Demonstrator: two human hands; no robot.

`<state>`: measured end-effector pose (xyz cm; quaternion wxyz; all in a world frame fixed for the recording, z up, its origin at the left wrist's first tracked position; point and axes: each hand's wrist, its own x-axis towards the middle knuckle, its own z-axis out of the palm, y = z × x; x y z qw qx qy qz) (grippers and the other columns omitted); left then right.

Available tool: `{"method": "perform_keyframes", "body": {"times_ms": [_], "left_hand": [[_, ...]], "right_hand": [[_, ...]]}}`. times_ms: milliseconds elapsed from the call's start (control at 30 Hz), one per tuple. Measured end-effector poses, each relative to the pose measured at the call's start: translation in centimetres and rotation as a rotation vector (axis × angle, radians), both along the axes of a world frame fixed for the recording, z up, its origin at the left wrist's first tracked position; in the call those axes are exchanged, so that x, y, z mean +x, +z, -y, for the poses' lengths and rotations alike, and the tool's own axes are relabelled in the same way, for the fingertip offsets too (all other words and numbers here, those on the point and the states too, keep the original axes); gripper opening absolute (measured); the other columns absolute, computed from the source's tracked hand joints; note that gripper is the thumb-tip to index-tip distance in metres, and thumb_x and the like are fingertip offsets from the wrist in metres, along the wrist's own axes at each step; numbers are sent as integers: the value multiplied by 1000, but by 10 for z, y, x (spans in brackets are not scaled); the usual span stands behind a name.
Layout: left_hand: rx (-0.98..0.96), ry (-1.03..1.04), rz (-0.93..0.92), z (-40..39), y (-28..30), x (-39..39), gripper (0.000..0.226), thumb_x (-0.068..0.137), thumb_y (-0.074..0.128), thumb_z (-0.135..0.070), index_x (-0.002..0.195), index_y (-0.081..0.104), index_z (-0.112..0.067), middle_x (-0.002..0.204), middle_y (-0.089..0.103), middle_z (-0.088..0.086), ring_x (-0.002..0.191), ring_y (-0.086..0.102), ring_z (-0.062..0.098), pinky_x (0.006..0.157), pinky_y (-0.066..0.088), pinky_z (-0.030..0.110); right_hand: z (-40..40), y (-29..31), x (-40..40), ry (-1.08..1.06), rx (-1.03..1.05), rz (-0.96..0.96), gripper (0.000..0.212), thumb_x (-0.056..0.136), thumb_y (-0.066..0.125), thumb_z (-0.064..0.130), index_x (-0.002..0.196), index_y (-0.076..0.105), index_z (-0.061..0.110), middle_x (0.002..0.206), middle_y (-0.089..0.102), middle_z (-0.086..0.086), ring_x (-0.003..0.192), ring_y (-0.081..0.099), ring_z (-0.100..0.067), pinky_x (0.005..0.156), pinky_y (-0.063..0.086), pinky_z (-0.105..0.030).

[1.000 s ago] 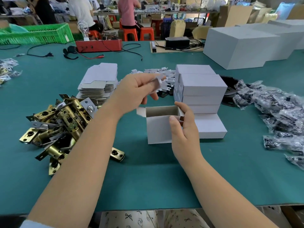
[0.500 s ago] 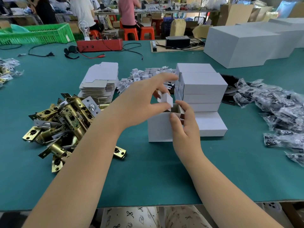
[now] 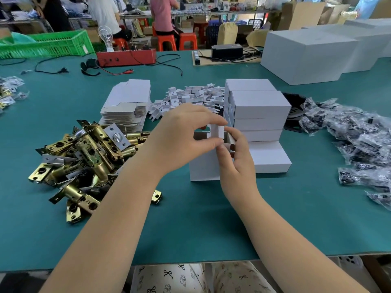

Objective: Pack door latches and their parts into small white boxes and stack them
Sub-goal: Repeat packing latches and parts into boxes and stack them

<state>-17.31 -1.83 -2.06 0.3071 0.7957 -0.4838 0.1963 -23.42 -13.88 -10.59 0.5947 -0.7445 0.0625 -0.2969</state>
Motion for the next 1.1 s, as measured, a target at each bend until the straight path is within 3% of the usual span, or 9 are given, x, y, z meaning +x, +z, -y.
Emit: {"method": "perform_keyframes", "body": {"times_ms": [167, 300, 433, 567, 700, 767, 867, 967, 1100], "left_hand": [[-37, 0, 34, 0, -5, -2, 25, 76, 81, -17, 100, 76, -17, 96, 68, -9, 92, 59, 9, 84, 42, 17], [-42, 2, -93, -1, 0, 0, 25, 79, 77, -26, 104, 74, -22, 91, 61, -26, 90, 58, 3, 82, 40, 9], [80, 6, -184, 1, 0, 7, 24, 86, 72, -31, 110, 72, -27, 88, 61, -30, 88, 50, 2, 79, 32, 4], [153, -13, -221, 4, -11, 8, 33, 92, 64, -34, 125, 64, -30, 95, 63, -17, 101, 48, 9, 84, 33, 12], [255, 60, -199, 4, -24, 12, 63, 88, 42, -63, 145, 38, -39, 119, 63, -9, 116, 45, 8, 97, 40, 29], [158, 69, -193, 3, -30, 12, 68, 85, 39, -66, 147, 34, -37, 131, 58, -11, 118, 48, 7, 96, 39, 25], [-171, 39, -304, -2, -43, 11, 49, 87, 48, -55, 132, 47, -37, 120, 57, -22, 104, 54, -4, 89, 37, 7], [-274, 56, -475, -5, -56, 12, 26, 83, 49, -55, 107, 55, -47, 96, 64, -23, 90, 59, 1, 76, 44, 14], [-325, 13, -566, 2, -64, 9, 22, 86, 45, -54, 99, 58, -43, 92, 64, -20, 82, 58, 14, 71, 45, 21]], "right_hand": [[0, 1, 1, 8, 17, -5, 41, 77, 39, 61, 116, 39, 49, 113, 57, 11, 94, 52, 6, 77, 38, -5], [1, 0, -1, 7, 21, -1, 45, 83, 45, 50, 126, 40, 39, 113, 51, 24, 94, 49, 11, 78, 36, -3], [1, 0, -3, 44, 14, -18, 51, 83, 48, 40, 133, 38, 39, 130, 51, 16, 108, 49, 3, 89, 39, -10], [3, 1, -3, 42, 13, -56, 65, 78, 48, 32, 140, 30, 37, 135, 48, 12, 114, 48, 0, 87, 37, -4], [2, -2, -1, 30, -18, -48, 68, 83, 53, 23, 145, 27, 31, 127, 53, 16, 109, 49, 5, 89, 37, -8], [2, -3, -1, 22, -19, -54, 70, 83, 52, 23, 146, 24, 33, 130, 50, 15, 112, 48, 2, 94, 39, -15], [1, -3, -2, -6, 7, -22, 72, 78, 46, 23, 146, 25, 33, 124, 48, 20, 105, 49, 4, 91, 40, -13], [3, 5, -6, -163, 71, 171, 52, 82, 44, 16, 133, 38, 29, 126, 49, 10, 113, 49, -7, 96, 39, -23], [37, 25, -5, -451, 259, 457, 31, 78, 44, 4, 102, 51, 23, 97, 52, 5, 87, 51, -7, 80, 41, -19]]}}
